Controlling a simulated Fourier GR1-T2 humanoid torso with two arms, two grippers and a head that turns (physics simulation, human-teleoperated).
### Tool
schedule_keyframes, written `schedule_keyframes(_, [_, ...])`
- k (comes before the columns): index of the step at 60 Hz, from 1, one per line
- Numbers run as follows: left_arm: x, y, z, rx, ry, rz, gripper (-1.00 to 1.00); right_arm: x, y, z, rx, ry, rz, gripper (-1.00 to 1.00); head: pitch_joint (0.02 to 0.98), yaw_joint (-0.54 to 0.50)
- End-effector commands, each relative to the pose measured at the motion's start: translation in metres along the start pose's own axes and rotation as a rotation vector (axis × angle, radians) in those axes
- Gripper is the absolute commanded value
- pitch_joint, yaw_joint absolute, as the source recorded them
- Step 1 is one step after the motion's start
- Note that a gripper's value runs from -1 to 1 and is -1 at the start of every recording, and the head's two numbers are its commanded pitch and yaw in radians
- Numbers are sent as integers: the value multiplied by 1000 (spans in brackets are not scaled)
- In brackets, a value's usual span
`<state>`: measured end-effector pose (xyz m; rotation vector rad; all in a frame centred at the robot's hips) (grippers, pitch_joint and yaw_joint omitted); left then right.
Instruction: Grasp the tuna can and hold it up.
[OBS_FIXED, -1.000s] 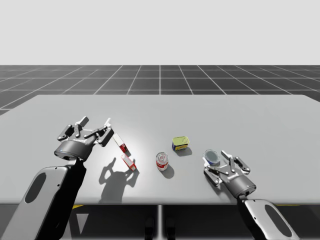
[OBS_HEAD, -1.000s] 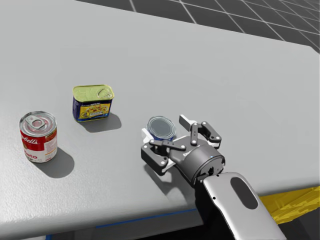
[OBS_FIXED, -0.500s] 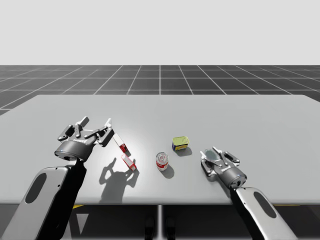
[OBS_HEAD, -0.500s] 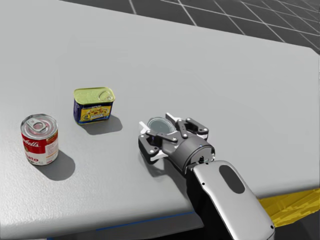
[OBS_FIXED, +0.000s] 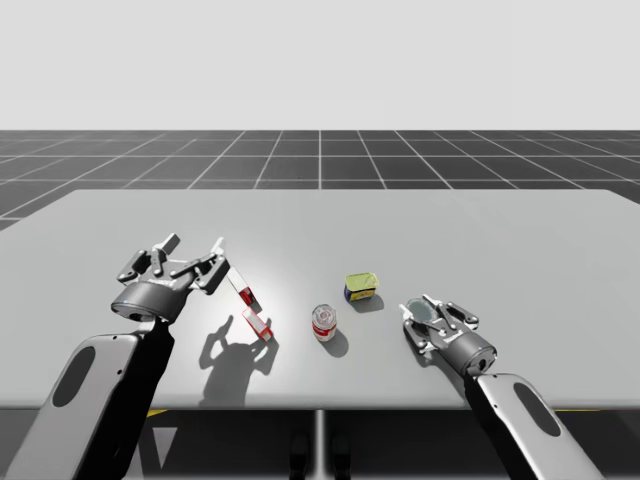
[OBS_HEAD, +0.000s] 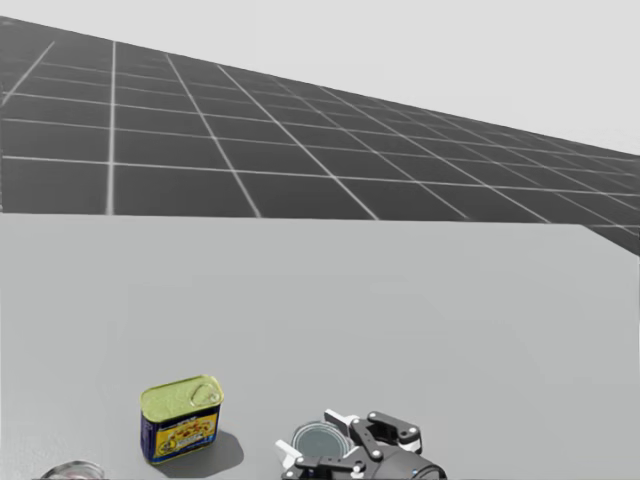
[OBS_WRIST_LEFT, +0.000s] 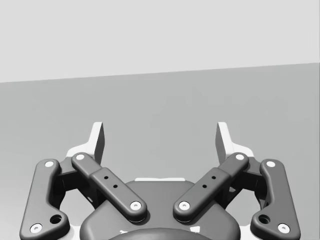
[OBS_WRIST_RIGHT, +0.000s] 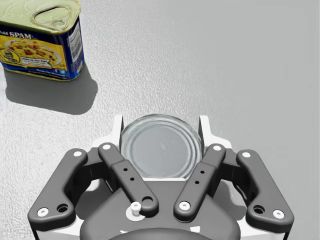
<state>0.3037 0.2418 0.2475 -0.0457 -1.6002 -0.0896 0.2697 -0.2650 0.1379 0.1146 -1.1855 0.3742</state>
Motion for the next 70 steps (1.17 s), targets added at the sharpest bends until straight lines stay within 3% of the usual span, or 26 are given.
schedule_keyframes(1, [-1,-1,0,-1,0,-1,-1000,-23,-4,1,-103,67,-42,971,433,-422])
schedule_keyframes(12, [-1,-1,1,-2,-2,0,-1000,-15,-5,5,-118,23,-46,1000,418,-424])
schedule_keyframes(27, [0,0,1,-1,-3,2,-1000,27,-8,17,-151,-86,1,1000,432,-433])
schedule_keyframes(33, [0,0,1,0,-5,0,-1000,49,-10,22,-170,-146,41,1000,432,-439])
schedule_keyframes(36, [0,0,1,1,-5,-4,-1000,61,-11,24,-182,-186,78,1000,432,-444])
schedule_keyframes(51, [0,1,1,6,-5,-3,-1000,116,-13,35,-215,-314,180,1000,443,-446])
schedule_keyframes(62, [0,2,1,8,-5,-3,-1000,150,-11,48,-235,-403,229,1000,451,-453])
schedule_keyframes(70, [0,2,0,8,-6,-3,-1000,183,-9,64,-260,-518,259,1000,454,-456])
